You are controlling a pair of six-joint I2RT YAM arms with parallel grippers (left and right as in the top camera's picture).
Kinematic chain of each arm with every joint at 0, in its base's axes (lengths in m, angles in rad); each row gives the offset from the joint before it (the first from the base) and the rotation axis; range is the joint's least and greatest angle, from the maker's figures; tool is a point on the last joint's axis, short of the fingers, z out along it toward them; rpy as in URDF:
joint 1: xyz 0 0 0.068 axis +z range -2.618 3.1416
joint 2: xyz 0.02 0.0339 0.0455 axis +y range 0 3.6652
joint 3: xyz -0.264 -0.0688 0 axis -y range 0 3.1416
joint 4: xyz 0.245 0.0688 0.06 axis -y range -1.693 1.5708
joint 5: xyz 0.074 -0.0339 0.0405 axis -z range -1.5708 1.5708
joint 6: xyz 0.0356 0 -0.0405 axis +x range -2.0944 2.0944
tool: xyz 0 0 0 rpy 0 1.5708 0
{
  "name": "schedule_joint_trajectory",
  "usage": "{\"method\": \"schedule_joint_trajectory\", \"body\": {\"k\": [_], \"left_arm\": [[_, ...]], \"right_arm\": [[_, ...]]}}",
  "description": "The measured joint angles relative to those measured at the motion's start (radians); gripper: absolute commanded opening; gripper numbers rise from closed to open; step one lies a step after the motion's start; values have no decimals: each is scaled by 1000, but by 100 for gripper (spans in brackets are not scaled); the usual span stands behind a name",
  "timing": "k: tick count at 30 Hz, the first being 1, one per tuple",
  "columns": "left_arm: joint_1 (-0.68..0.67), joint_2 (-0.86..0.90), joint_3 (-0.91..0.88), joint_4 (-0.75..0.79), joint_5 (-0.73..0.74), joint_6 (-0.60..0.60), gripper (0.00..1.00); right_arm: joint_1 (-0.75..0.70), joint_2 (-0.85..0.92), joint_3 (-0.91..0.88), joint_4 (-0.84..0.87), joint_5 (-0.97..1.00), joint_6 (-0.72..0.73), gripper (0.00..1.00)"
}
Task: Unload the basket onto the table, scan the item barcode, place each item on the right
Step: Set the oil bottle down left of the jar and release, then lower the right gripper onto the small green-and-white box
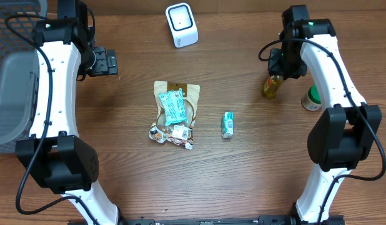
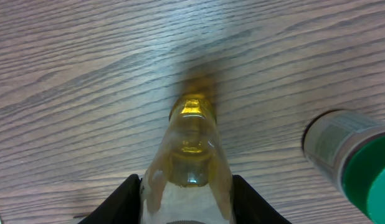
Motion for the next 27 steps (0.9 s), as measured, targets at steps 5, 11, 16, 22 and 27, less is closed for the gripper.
{"method": "schedule_joint_trajectory", "body": {"k": [5, 11, 16, 22, 27], "left_arm": [[0, 0, 0, 0, 0, 0, 100], [0, 0, 0, 0, 0, 0, 100], [0, 0, 0, 0, 0, 0, 100], [0, 0, 0, 0, 0, 0, 100], [0, 0, 0, 0, 0, 0, 99]], "right_arm": [[-8, 0, 0, -2, 0, -18, 46], [-8, 0, 0, -14, 2, -12, 85], [-8, 0, 0, -13, 2, -26, 96], [-8, 6, 138, -123, 2, -25, 98], [-5, 2, 407, -281, -17, -26, 90]]}}
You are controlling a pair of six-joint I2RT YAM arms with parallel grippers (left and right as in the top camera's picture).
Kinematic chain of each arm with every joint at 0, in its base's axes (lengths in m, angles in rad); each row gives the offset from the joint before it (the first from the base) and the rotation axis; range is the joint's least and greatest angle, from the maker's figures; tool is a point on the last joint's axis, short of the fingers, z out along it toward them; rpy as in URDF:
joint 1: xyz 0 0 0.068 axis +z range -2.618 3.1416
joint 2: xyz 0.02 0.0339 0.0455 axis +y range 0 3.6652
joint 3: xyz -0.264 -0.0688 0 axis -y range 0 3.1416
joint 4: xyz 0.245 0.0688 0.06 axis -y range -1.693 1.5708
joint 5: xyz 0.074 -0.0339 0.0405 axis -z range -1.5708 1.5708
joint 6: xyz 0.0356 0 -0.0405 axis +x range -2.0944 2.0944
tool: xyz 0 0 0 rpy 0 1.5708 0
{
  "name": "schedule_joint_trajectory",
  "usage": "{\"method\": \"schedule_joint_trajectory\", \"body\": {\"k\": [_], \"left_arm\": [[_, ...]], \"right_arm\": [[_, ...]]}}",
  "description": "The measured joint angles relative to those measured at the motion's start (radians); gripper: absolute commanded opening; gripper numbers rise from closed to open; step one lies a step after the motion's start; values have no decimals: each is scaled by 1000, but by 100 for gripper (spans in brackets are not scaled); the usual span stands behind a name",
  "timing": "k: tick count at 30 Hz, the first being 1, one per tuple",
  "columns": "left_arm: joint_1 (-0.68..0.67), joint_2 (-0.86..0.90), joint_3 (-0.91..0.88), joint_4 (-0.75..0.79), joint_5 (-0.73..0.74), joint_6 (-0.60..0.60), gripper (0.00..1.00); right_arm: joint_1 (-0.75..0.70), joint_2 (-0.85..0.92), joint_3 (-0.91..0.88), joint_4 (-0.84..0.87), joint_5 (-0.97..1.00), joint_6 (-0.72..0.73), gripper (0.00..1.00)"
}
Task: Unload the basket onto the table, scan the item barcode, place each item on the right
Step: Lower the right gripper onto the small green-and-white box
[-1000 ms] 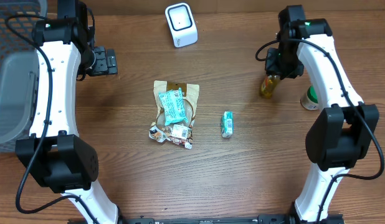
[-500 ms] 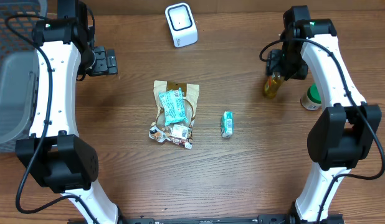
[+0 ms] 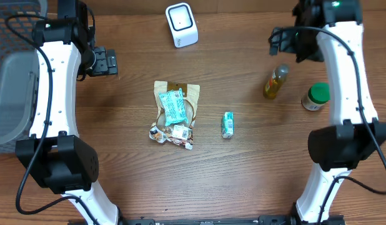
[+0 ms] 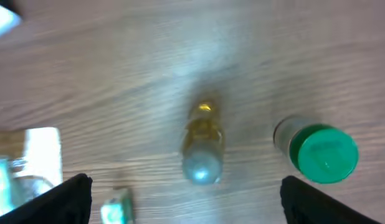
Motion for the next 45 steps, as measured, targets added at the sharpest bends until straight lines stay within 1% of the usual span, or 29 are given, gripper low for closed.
{"method": "schedule_joint_trajectory", "body": {"k": [1, 2, 5, 8, 12, 19, 22, 25, 29, 35, 39, 42, 45], "left_arm": [[0, 0, 0, 0, 0, 0, 100], [0, 0, 0, 0, 0, 0, 100], [0, 0, 0, 0, 0, 0, 100], [0, 0, 0, 0, 0, 0, 100], [0, 0, 0, 0, 0, 0, 100], [0, 0, 0, 0, 0, 0, 99], [0, 0, 0, 0, 0, 0, 100], [0, 0, 0, 0, 0, 0, 100], [0, 0, 0, 0, 0, 0, 100], [0, 0, 0, 0, 0, 0, 99], [0, 0, 0, 0, 0, 0, 100], [0, 0, 0, 0, 0, 0, 100], [0, 0, 0, 0, 0, 0, 99]], "right_arm": [[1, -2, 14, -14, -5, 0, 90], [7, -4, 72, -72, -23, 1, 90], [32, -11, 98, -122, -58, 1, 89], [87, -10, 85, -125, -122, 0, 88], [167, -10, 48, -126, -158, 10, 88], [327, -10, 0, -124, -179, 30, 96], [387, -10, -78, -123, -183, 39, 96], [429, -10, -194, -124, -179, 59, 96], [441, -10, -329, -125, -149, 101, 97], [441, -10, -459, -77, -121, 134, 96], [441, -10, -556, 18, -109, 141, 89], [441, -10, -628, 93, -109, 142, 81], [441, -10, -691, 166, -109, 145, 79]]}}
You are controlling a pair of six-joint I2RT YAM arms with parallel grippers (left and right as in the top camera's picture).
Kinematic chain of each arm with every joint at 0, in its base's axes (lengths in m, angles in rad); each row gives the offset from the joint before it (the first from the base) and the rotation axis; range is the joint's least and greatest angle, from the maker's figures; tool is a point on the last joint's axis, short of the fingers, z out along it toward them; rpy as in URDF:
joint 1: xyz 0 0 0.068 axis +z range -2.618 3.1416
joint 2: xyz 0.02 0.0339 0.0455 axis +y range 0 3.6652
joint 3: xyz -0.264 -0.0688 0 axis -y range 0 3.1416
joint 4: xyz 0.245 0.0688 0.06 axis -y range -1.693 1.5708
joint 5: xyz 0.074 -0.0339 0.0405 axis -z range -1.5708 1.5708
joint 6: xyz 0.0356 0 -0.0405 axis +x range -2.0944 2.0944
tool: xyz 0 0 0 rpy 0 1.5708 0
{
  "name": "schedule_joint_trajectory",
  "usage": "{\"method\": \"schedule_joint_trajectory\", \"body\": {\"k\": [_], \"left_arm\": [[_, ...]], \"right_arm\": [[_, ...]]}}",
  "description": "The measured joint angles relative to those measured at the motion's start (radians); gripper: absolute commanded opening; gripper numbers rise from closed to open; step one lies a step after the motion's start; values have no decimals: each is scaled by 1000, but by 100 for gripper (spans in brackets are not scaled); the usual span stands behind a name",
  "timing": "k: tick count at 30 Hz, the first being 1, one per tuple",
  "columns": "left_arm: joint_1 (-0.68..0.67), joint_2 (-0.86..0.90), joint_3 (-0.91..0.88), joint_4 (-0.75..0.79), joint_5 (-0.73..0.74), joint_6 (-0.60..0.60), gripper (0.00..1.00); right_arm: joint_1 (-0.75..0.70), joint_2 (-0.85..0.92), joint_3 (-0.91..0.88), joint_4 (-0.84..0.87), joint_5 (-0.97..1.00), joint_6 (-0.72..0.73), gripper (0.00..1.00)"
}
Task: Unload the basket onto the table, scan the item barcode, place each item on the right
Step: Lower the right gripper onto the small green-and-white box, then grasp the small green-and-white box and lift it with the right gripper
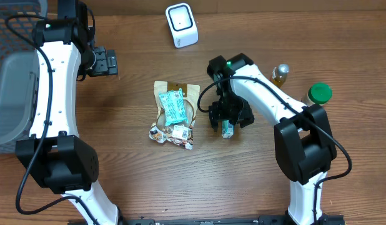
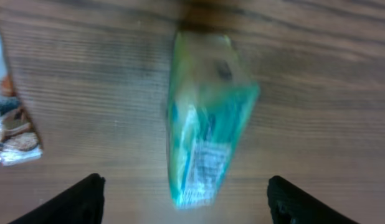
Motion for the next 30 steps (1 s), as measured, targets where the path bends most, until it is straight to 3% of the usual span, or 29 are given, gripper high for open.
{"method": "schedule_joint_trajectory", "body": {"k": [2, 7, 12, 30], "left_arm": [[0, 0, 0, 0, 0, 0, 100], [0, 0, 0, 0, 0, 0, 100], [0, 0, 0, 0, 0, 0, 99], [0, 0, 0, 0, 0, 0, 100]], "right_arm": [[0, 0, -34, 35, 0, -1, 74], [-1, 0, -71, 80, 8, -6, 48], [-16, 0, -71, 100, 26, -2, 37], [-129, 0, -55, 106, 100, -7, 33]]}}
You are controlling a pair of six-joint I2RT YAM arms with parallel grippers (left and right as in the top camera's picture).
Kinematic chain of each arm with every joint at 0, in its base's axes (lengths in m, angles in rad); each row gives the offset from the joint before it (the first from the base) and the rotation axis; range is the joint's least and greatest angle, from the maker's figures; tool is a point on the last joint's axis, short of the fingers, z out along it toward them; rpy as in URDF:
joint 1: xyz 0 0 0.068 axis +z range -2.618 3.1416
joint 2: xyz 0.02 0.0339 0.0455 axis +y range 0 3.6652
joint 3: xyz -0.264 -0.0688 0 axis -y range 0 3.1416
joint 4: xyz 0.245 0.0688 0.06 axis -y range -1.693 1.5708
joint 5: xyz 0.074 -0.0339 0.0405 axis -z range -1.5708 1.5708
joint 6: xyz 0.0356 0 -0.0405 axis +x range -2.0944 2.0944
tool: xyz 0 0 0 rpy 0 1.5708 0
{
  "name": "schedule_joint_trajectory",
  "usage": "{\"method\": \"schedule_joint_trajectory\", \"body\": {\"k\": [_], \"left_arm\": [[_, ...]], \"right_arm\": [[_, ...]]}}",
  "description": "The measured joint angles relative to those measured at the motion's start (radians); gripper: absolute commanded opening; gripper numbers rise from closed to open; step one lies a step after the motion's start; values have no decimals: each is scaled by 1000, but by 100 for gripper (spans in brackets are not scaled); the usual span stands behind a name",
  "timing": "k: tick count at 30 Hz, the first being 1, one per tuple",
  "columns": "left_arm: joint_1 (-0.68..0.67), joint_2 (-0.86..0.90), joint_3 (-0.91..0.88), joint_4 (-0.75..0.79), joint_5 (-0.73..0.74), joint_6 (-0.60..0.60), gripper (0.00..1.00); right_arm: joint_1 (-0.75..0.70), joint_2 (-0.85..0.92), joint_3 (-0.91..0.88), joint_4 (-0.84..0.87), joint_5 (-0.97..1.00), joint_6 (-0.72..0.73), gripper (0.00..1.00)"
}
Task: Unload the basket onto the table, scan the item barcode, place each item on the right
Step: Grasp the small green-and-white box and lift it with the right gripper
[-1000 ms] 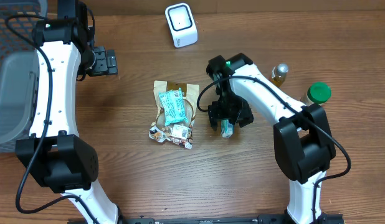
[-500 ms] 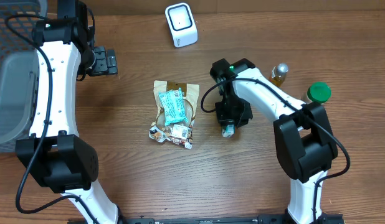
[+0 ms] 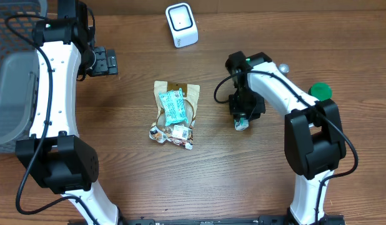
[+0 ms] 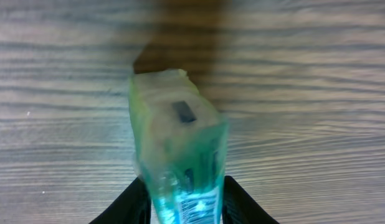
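Note:
A small green carton [image 4: 177,137] with a barcode on its near side is held in my right gripper [image 4: 183,208], which is shut on it; a finger shows on each side of it. Seen from overhead, the right gripper [image 3: 244,111] is right of the table's middle, and the carton [image 3: 241,123] pokes out below it. The white scanner [image 3: 182,25] stands at the far edge, well up and to the left of the carton. My left gripper [image 3: 107,61] hangs at the far left, holding nothing; its jaw gap does not show.
A pile of snack bags [image 3: 174,115] lies at the table's middle. A bottle [image 3: 282,67] and a green-lidded jar [image 3: 319,92] stand to the right, behind my right arm. A grey basket [image 3: 12,94] sits off the left edge.
My right gripper was open around the green carton lying on the table. Now it is shut on the carton, and both are slightly further right. The left arm has not moved.
My right gripper was first shut on the yellow bottle at the right. Then it was open and high above the bottle and the jar. After that it stood open over the green carton at the middle, and now it holds the carton.

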Motion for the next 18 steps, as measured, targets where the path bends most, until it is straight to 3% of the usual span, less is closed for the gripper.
{"method": "schedule_joint_trajectory", "body": {"k": [6, 18], "left_arm": [[0, 0, 0, 0, 0, 0, 100], [0, 0, 0, 0, 0, 0, 100]], "right_arm": [[-15, 0, 34, -2, 28, -14, 18], [-14, 0, 39, 10, 32, -25, 21]]}}
